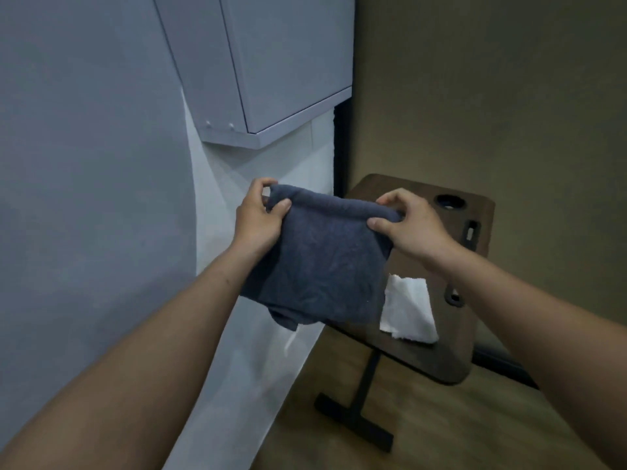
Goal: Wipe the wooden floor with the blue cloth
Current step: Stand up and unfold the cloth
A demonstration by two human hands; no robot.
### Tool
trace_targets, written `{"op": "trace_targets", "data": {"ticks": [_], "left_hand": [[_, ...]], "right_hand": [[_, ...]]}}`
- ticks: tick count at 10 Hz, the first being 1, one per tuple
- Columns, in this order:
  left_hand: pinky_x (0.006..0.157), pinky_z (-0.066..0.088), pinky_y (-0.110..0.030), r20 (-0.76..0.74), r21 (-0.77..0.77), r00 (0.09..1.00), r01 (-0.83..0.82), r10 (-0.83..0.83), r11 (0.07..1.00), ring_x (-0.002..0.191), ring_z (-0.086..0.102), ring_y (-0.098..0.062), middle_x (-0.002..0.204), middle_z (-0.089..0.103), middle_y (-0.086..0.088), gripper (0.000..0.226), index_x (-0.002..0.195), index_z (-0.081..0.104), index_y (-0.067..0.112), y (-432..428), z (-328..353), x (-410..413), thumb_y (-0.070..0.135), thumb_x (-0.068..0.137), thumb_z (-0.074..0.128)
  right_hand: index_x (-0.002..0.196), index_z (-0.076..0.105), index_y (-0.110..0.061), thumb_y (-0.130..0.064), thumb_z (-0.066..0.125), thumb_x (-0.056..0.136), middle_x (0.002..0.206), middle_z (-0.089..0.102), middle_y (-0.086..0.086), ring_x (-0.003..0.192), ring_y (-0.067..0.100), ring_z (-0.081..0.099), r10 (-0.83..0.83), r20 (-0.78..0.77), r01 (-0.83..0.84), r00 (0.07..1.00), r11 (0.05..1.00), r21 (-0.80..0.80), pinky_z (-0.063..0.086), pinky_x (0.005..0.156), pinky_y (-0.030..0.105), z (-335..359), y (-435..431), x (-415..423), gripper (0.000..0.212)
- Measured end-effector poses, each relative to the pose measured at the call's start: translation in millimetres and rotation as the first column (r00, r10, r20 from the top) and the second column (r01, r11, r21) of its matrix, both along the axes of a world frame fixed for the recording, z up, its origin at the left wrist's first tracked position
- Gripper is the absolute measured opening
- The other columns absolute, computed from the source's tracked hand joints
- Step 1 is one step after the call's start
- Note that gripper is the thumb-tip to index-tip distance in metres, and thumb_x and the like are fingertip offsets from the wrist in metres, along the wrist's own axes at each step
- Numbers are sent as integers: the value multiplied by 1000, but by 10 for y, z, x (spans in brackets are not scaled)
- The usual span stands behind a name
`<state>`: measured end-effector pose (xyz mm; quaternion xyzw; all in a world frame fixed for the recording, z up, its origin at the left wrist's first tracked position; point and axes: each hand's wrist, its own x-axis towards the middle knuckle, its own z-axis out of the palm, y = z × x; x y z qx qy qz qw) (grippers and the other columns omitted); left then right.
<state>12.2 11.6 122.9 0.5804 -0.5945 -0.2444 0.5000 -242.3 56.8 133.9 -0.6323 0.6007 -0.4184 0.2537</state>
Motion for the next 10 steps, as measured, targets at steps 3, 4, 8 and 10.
{"op": "trace_targets", "data": {"ticks": [3,4,8,10], "left_hand": [[121,8,-56,730,351,387,496,-564,794,154,1,-16,167,11,5,52,153,32,32,-967,-1344,-149,47,104,36],[121,-1,-56,770,347,331,501,-546,793,153,-6,-14,167,2,8,53,156,21,38,-1010,-1530,-153,47,104,27],[117,-8,-60,772,413,256,495,-582,765,153,-9,-19,168,-4,4,56,157,15,36,-1059,-1450,-293,45,102,23],[114,-9,-69,743,494,232,442,-628,748,154,-6,-24,168,3,1,56,155,22,33,-1054,-1114,-353,47,102,31]], "right_hand": [[157,27,-28,-64,43,96,166,19,9,152,30,15,315,-636,-70,704,923,380,14,123,40,-1267,-610,412,72],[160,7,-33,-70,7,93,168,-5,8,154,33,-11,290,-743,-4,603,933,360,-7,124,47,-1495,-551,521,77],[159,-4,-32,-68,8,95,167,-14,7,153,30,-18,311,-750,13,584,920,392,-14,122,43,-1488,-572,456,75],[159,3,-38,-59,40,100,169,-6,1,154,22,-12,297,-536,-41,790,898,437,0,124,43,-1064,-570,361,72]]}}
